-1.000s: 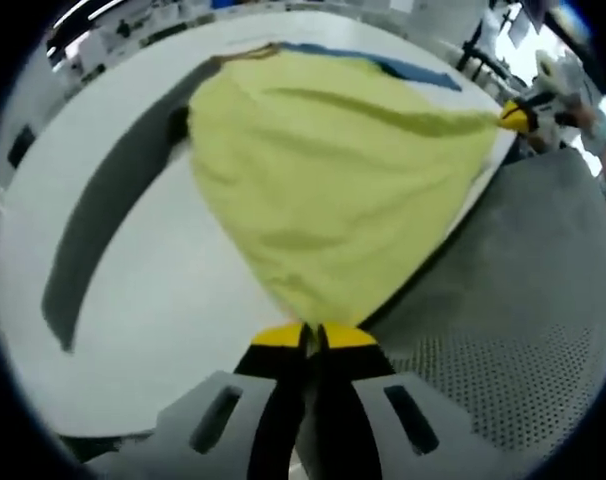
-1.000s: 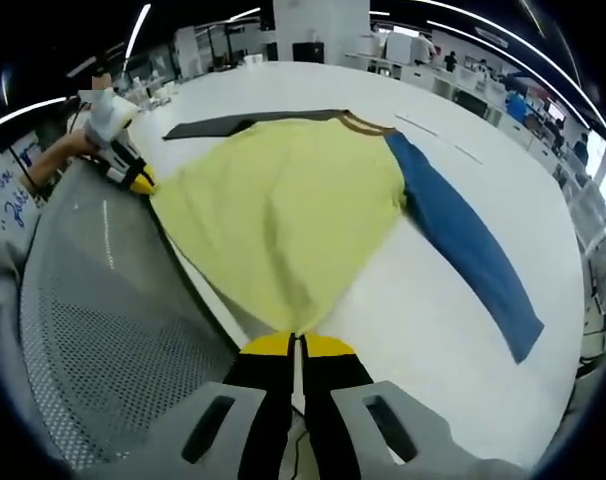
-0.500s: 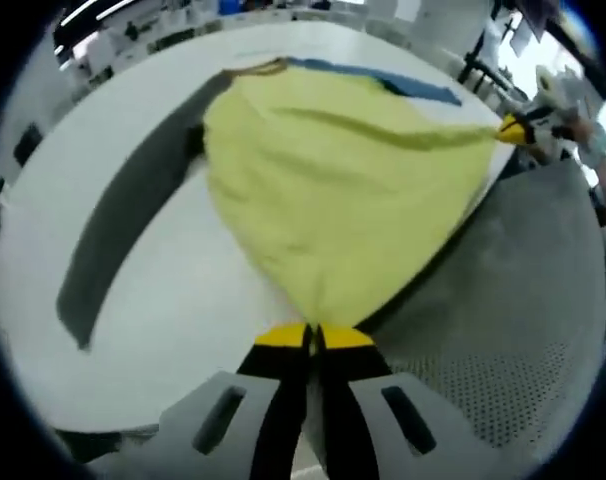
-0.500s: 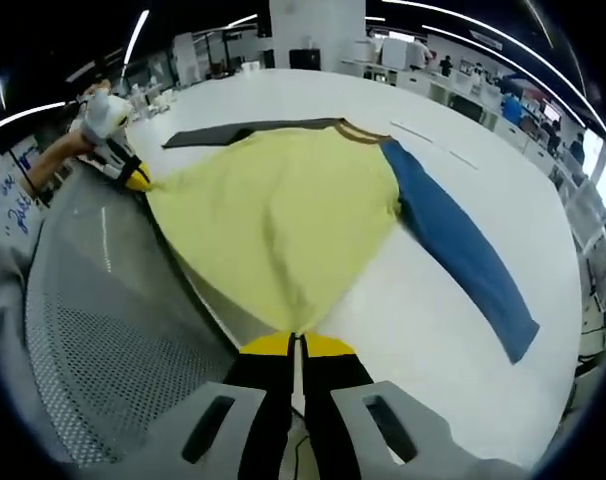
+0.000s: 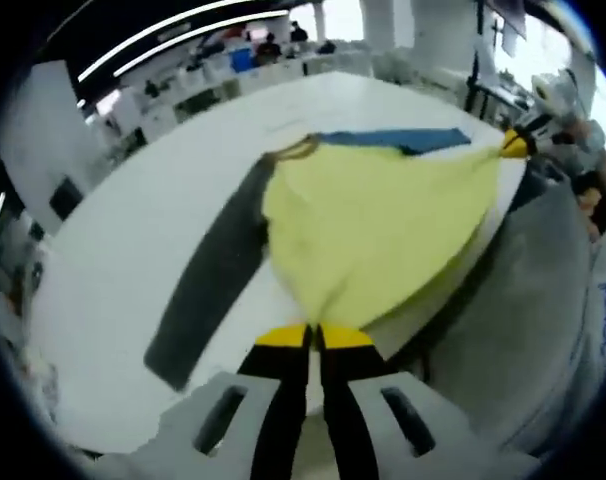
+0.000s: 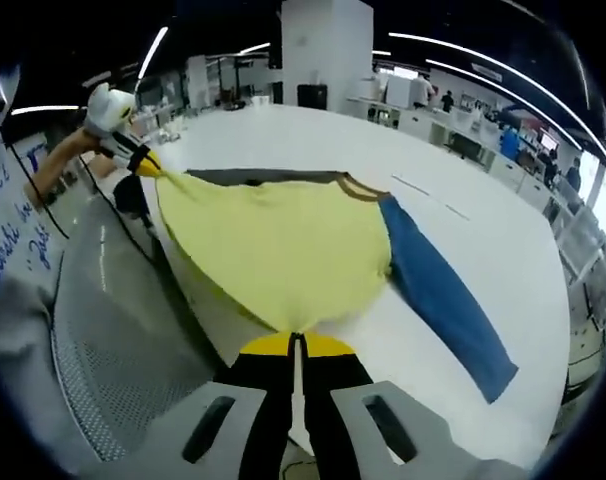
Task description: Fold the garment on the visible template until the final outline fits inside the template.
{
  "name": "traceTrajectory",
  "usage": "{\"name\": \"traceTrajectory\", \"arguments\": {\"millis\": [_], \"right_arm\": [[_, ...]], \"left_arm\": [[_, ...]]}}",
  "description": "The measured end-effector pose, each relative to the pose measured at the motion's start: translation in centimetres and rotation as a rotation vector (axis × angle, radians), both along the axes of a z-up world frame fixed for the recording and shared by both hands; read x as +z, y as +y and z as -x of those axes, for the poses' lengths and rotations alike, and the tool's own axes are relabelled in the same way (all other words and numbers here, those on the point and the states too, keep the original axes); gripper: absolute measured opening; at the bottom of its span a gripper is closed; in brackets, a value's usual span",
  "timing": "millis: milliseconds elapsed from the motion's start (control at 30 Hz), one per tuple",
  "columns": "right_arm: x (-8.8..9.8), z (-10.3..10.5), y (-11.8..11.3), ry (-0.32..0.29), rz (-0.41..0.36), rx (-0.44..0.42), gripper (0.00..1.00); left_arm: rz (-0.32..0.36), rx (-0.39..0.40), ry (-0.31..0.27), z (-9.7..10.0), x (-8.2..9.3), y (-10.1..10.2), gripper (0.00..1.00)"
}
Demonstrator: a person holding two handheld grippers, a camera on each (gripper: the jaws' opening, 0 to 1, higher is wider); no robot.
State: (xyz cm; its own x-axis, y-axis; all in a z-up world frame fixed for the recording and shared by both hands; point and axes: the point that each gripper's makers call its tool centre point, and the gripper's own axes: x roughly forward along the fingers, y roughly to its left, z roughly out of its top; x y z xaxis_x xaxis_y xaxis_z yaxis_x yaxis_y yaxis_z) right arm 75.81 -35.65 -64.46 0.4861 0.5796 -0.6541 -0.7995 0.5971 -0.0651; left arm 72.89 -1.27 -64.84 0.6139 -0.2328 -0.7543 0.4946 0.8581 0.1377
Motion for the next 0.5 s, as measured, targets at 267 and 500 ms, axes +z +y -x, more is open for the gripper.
{"name": "traceTrajectory", "arguments": {"millis": [267,500], "right_arm": [[1.9,-0.6,-0.2,-0.050,-0.006,0.013,0.02],[-1.0,1.5,0.1,0.040,0.025,0.044,0.02]], "left_arm": [[-0.055,-0.043,-0.019,-0.5,1.2,0.2,0.00],[-0.106,-0.056,0.082,1.6,-2.0,0.6,0.00]]}}
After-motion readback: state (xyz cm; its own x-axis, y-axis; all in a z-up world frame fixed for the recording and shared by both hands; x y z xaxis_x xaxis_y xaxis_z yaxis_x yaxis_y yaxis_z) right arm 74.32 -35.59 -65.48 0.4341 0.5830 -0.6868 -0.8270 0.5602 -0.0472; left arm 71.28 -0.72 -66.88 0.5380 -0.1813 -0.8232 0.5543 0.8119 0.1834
